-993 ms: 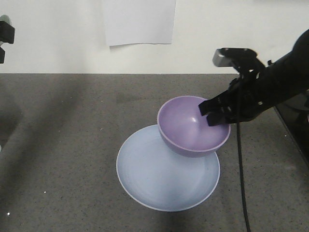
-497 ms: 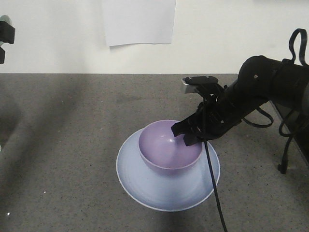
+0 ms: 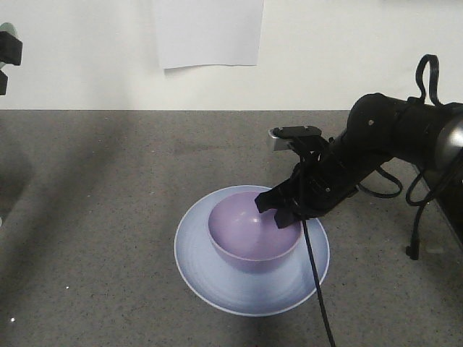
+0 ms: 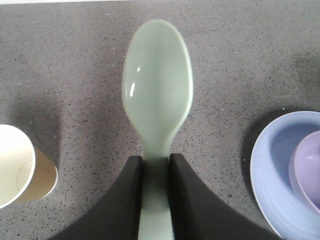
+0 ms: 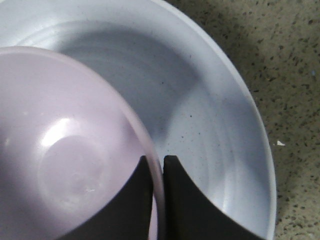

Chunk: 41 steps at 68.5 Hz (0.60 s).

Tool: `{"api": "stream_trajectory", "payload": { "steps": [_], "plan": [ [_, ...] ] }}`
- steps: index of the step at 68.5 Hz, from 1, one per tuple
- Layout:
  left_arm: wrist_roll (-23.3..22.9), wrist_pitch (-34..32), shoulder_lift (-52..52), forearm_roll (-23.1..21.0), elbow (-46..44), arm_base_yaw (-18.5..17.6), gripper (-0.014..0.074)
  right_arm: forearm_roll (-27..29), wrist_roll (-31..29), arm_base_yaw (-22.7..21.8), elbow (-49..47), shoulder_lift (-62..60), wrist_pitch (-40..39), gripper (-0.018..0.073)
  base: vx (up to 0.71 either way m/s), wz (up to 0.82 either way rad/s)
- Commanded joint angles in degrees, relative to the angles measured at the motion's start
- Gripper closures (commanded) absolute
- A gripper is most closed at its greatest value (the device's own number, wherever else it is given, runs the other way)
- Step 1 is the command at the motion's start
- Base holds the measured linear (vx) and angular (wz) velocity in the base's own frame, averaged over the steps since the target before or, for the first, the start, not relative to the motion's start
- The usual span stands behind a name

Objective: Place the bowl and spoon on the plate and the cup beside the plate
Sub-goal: 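Lower the bowl onto the plate center and open the right gripper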

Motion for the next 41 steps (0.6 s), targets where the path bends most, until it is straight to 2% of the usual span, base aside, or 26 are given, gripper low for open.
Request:
{"api": "stream_trajectory", "payload": {
  "steps": [1, 20, 30, 41],
  "plan": [
    [0.1, -1.4, -1.5, -0.2, -1.4, -0.4, 0.0603, 0.9, -0.1, -0.1, -1.4, -2.5, -0.9, 0.0551, 0.0, 0.0],
    [0.1, -1.4, -1.5, -0.2, -1.4, -0.4, 0.0603, 0.9, 0.1, -0.1, -1.4, -2.5, 0.0, 0.0442, 0.0, 0.0],
    [0.1, -1.4, -1.5, -0.2, -1.4, -0.4, 0.0603, 0.9, 0.3, -0.1, -1.4, -2.5, 0.1, 0.0318, 0.0, 0.0],
    [0.1, -1.4, -1.5, -0.2, -1.4, -0.4, 0.0603, 0.7, 1.0, -0.1, -1.4, -2.5, 0.1, 0.0139, 0.0, 0.0]
  ]
}}
